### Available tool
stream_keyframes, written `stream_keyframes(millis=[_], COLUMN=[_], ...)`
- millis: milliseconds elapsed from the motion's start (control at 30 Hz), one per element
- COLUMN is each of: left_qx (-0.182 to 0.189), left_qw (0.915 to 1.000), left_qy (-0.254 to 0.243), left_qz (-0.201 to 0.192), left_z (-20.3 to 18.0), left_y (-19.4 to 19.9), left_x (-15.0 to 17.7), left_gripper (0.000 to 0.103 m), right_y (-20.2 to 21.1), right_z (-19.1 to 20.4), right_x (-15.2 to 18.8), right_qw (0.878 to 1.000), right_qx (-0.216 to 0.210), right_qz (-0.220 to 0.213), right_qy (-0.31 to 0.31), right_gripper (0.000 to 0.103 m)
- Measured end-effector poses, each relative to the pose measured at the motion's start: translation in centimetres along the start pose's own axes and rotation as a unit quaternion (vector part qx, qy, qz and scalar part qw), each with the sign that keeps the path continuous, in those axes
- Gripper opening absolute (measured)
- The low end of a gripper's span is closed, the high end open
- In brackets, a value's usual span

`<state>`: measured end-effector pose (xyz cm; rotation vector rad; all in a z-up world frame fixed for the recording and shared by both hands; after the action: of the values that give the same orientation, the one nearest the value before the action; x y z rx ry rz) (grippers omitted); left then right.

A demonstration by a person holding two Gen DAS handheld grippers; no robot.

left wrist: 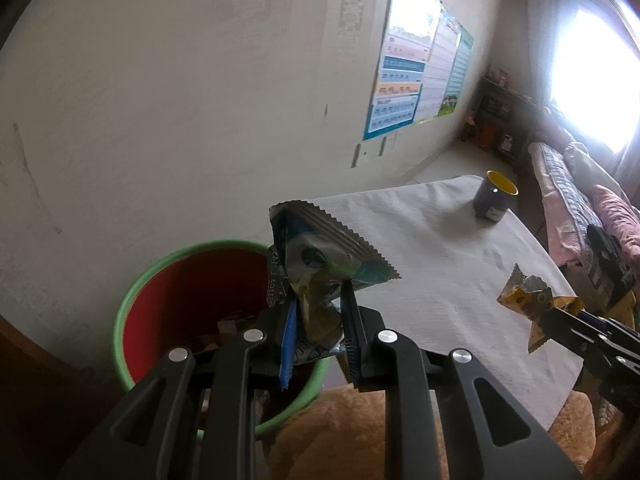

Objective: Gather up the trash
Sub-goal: 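Carry the blue packet and gold wrapper over the green bucket with both grippers, then open both grippers to drop the packet and wrapper into the bucket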

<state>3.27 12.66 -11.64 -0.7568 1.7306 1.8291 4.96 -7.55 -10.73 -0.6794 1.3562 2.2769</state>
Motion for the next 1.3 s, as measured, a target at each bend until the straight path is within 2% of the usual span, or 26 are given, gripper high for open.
stream_keyframes(millis=[433,1300], left_qx=[-0.022,-0.060], left_qw=[0.9994,0.9950], left_qy=[0.027,0.066], left_qz=[0.010,0.043], left_z=[3.7,8.7], left_y=[-0.1,-2.0], left_x=[1.4,3.9], left_gripper=[0.018,0.019], right_y=[-2.4,-7.6], right_z=[2.9,8.6], right_x=[0.2,0.7], right_qw=[0.999,0.994], right_qx=[-0.015,-0.046], right_qz=[0.024,0.072], right_qy=[0.022,0.063], right_gripper=[0.029,0.029])
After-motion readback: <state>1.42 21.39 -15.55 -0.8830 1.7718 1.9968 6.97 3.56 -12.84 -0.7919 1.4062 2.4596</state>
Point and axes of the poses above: each gripper's, at about its wrist camera, not at the fingertips, and y roughly against the way its jaws point, z to its left, x to its underside, the point moved 3 cm from there along -y, roughly the way its jaws point, and after that the axes turned 11 degrees about -y, right-handed, at the moved point
